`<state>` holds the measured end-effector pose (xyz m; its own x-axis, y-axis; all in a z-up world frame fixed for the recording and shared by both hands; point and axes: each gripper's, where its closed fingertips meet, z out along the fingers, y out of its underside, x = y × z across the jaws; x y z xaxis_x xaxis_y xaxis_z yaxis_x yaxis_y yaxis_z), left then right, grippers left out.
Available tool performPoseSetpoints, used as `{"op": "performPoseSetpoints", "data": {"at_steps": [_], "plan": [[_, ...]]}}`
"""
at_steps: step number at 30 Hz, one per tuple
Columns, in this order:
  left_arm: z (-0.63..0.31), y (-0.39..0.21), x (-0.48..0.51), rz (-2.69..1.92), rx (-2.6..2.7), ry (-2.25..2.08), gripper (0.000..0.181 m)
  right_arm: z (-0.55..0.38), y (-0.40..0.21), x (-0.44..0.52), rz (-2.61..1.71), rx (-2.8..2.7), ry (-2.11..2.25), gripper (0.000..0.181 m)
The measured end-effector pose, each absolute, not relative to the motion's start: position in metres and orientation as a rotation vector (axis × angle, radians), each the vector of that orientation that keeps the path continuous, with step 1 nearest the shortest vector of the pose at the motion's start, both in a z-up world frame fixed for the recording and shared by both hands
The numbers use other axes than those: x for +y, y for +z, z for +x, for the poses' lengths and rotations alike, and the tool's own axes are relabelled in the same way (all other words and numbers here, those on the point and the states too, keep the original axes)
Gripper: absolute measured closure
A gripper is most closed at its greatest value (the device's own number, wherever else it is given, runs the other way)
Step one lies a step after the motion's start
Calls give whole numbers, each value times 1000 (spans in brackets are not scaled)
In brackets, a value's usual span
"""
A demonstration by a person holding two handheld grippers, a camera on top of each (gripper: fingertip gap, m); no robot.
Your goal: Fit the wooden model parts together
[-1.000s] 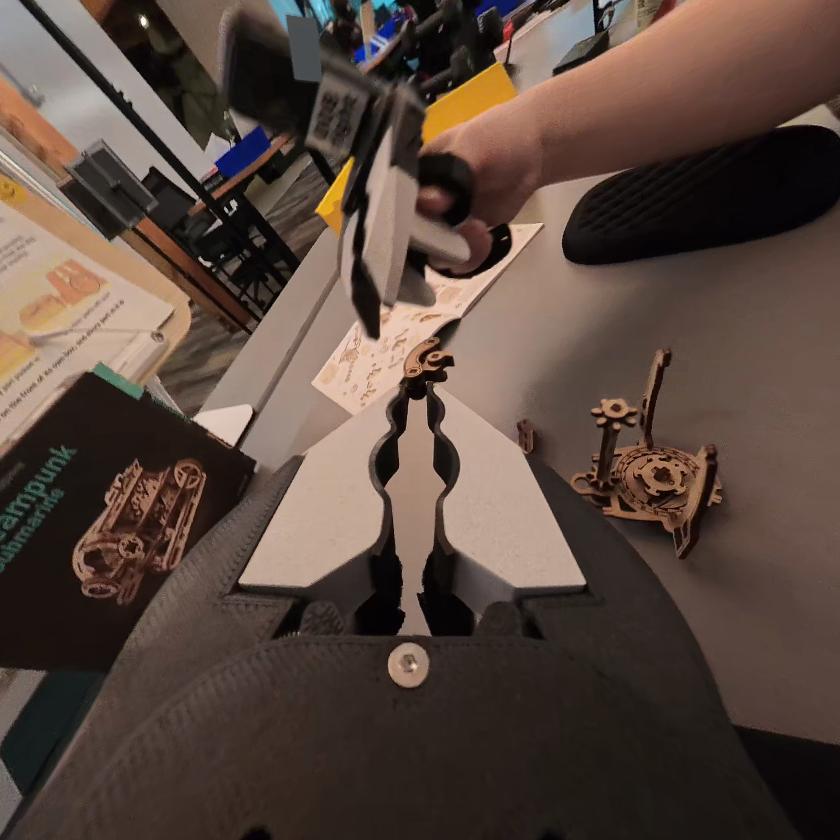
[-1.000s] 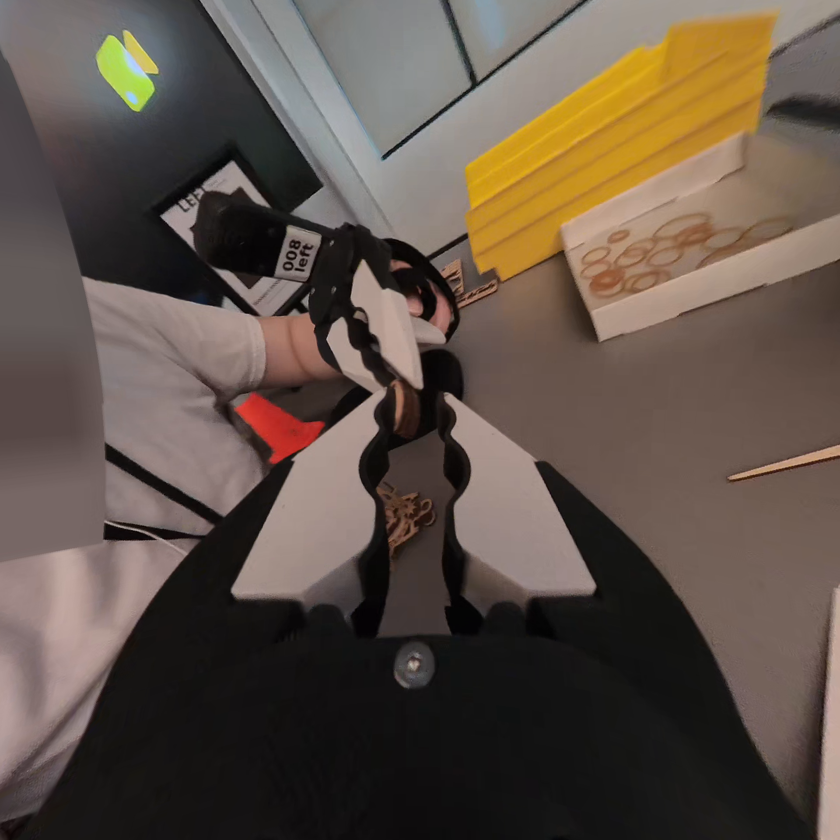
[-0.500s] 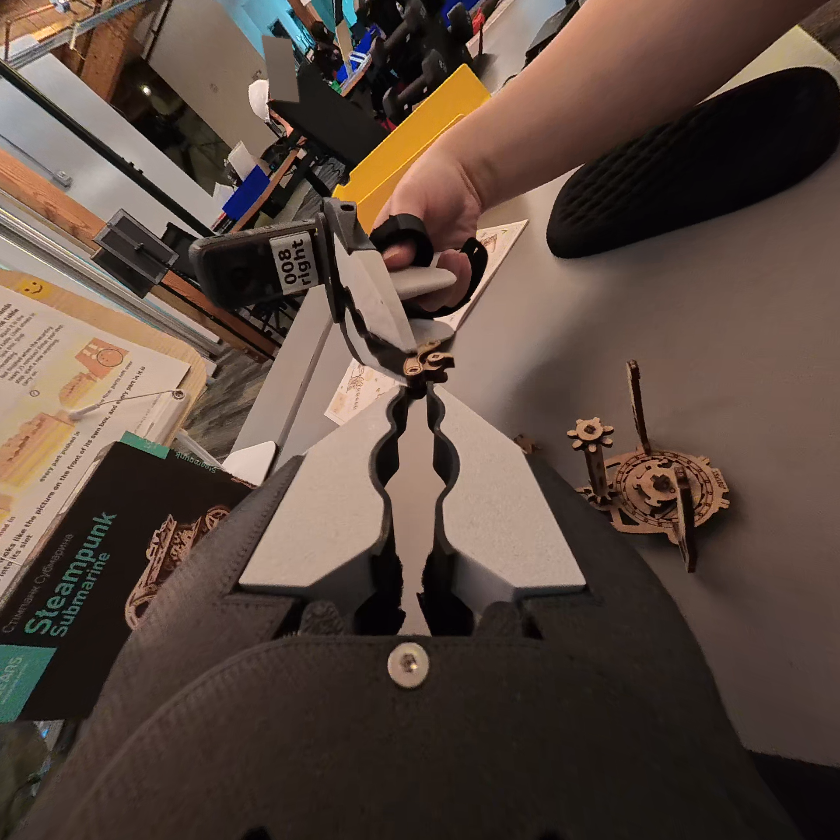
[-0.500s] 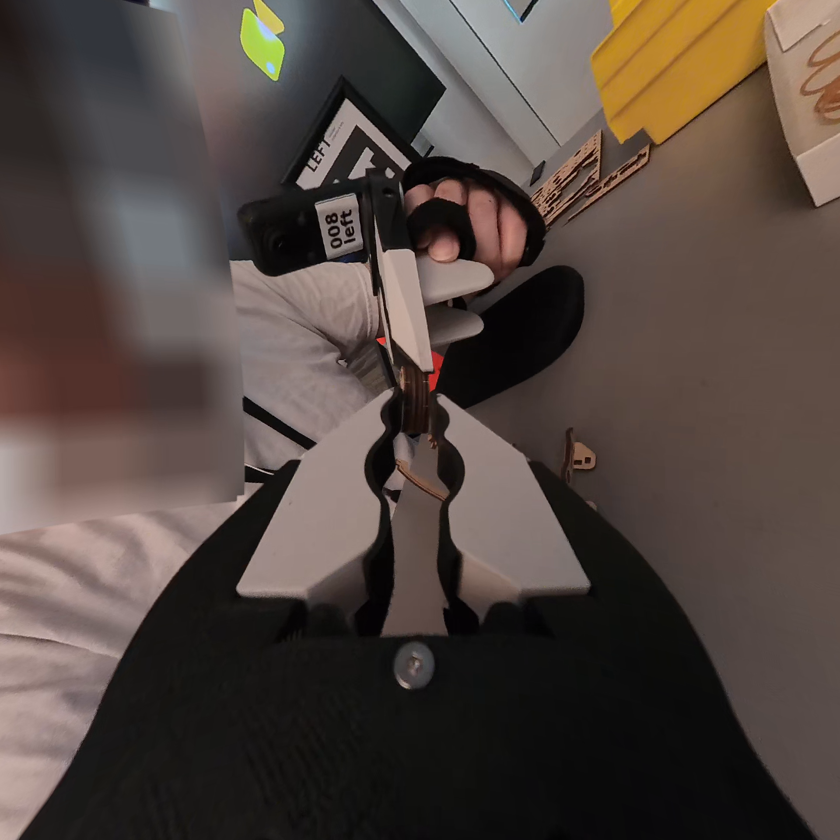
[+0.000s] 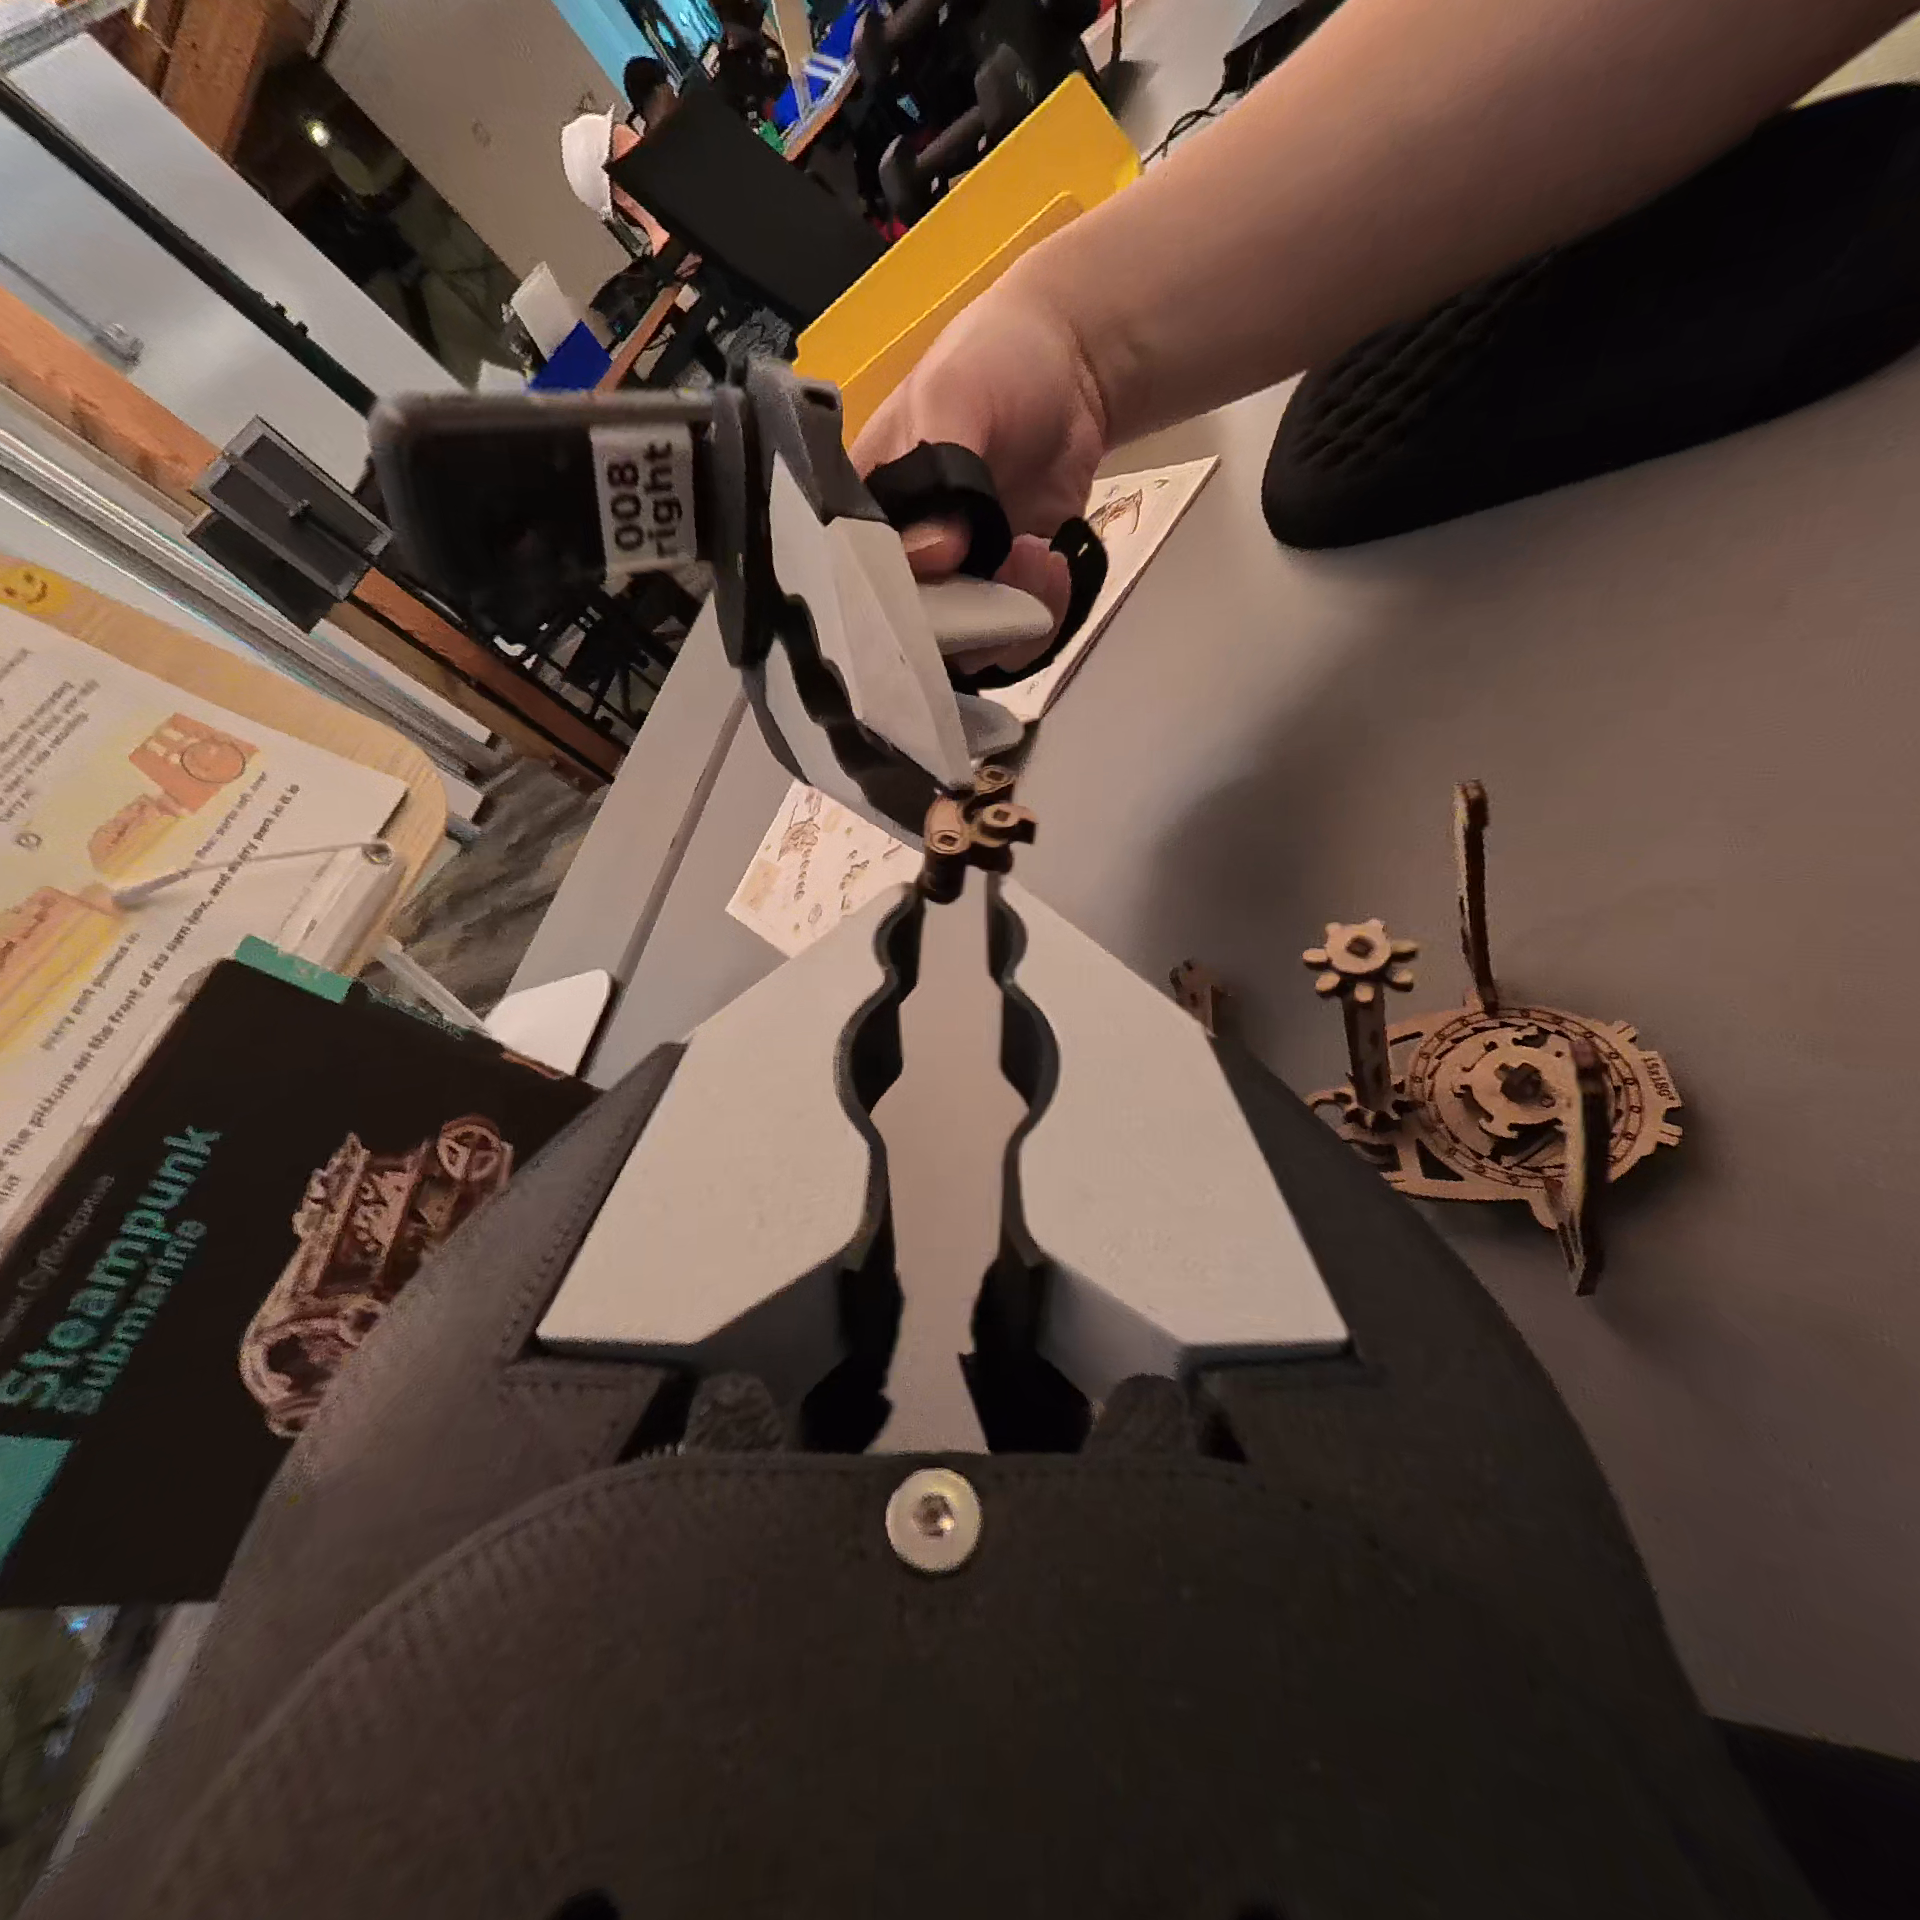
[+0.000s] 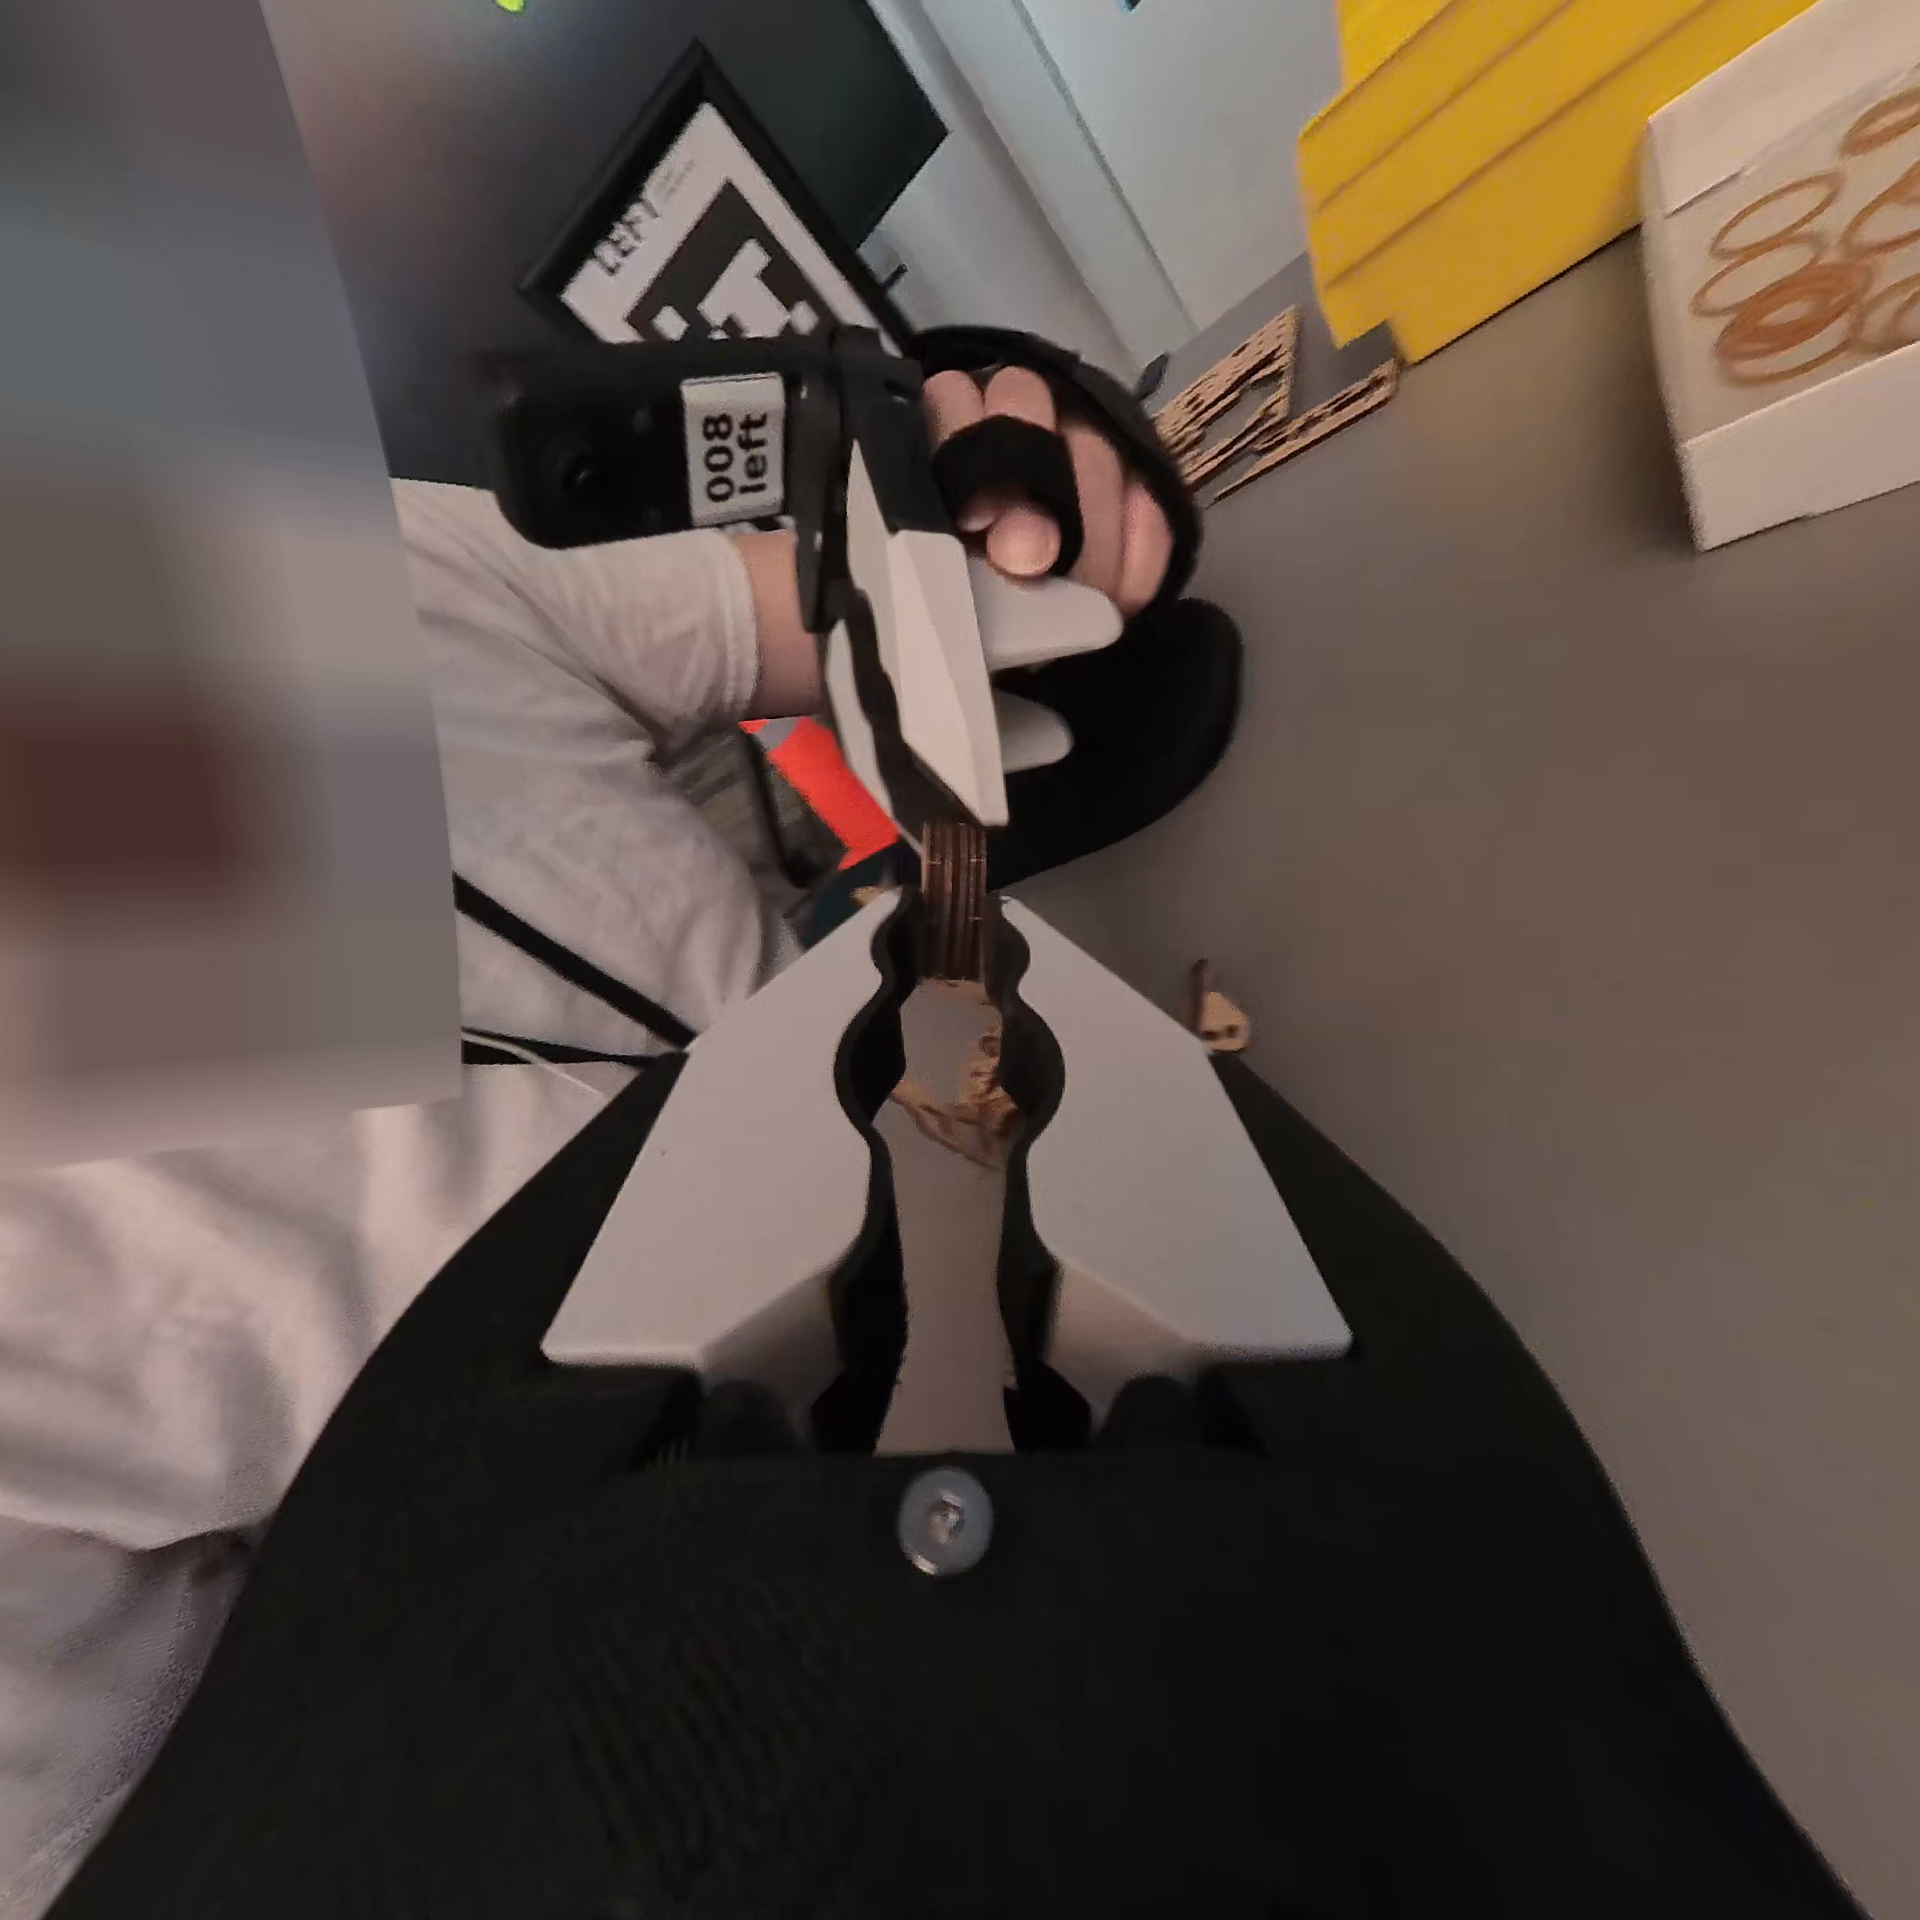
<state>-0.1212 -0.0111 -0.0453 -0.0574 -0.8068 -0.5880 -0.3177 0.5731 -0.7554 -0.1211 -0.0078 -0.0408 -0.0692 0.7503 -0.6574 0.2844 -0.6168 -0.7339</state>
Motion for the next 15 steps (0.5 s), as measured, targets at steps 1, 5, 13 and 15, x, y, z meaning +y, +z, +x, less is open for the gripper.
{"op": "performPoseSetpoints", "data": {"at_steps": [1, 5, 13, 15], "plan": [[-124, -48, -10, -995, 1636, -555, 164, -120, -47, 2, -1862, -1093, 1626, 172], [-138, -77, 1, -1308, 1646, -762, 146, -112, -78, 24, -1965, -1111, 1232, 172], [-129, -123, -3, -1477, 1765, -754, 117, -123, -116, 10, -2038, -1352, 892, 171], [-127, -132, -6, -1481, 1814, -754, 119, -124, -119, 10, -2059, -1368, 881, 171]]}}
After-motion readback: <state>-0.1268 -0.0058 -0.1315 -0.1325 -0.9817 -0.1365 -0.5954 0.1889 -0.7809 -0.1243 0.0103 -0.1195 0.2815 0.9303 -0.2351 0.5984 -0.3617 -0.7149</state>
